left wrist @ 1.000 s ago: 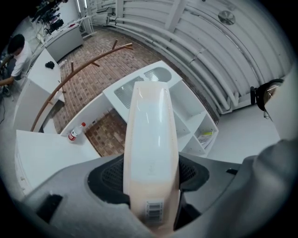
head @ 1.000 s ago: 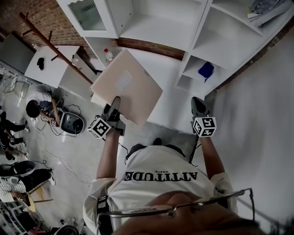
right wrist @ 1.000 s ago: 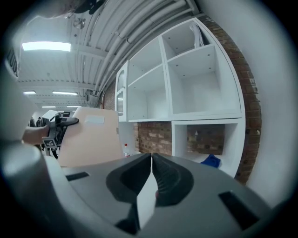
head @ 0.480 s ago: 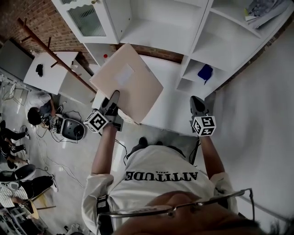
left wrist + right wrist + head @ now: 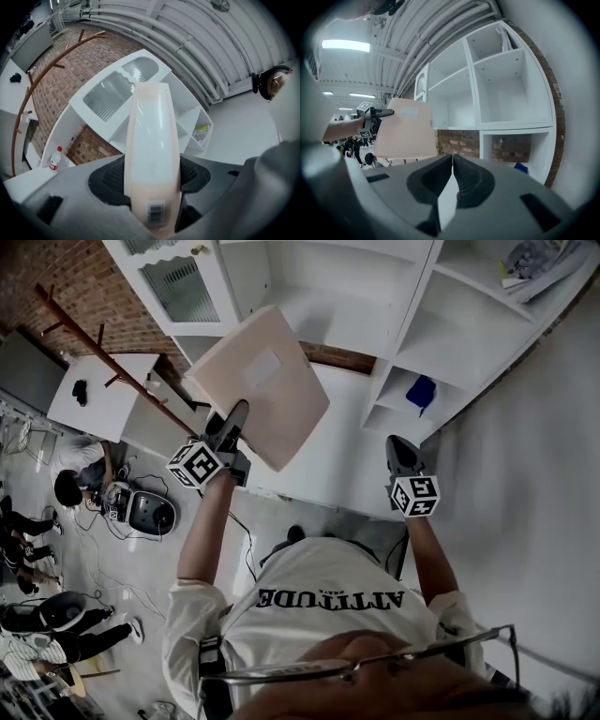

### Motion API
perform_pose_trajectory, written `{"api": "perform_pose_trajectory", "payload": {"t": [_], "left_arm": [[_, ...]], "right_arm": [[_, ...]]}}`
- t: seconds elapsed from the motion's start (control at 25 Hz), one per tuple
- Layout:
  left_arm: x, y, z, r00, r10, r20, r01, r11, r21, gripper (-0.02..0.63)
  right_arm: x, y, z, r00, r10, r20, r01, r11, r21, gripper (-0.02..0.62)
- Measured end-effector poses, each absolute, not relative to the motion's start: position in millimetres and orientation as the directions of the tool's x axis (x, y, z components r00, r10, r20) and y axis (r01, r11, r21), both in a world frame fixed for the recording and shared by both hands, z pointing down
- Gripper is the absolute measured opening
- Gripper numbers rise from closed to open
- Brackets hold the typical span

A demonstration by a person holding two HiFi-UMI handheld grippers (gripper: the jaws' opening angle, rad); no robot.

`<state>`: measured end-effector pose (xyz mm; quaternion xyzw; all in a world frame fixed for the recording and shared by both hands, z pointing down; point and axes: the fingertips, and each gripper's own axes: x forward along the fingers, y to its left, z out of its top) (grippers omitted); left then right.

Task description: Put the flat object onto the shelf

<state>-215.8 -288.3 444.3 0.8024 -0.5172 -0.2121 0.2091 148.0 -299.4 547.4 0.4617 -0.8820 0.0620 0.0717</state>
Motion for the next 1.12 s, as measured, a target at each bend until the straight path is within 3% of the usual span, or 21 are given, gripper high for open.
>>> {"api": "perform_pose_trajectory", "payload": {"t": [0.32, 1.12], "left_arm": [[-222, -309, 403, 0.386, -0.906, -0.173, -0.741, -0.416, 0.527, 0.285], [-211, -345, 367, 0.311, -0.899, -0.307, -0.47, -0.427, 0.773, 0.285]], "right_arm": [[146, -301, 547, -0.551, -0.814, 0.184, -0.832, 0.552, -0.049, 0.029], [118, -281, 529, -0.573, -0.801, 0.175, -0.814, 0.581, -0.006, 0.029]]}}
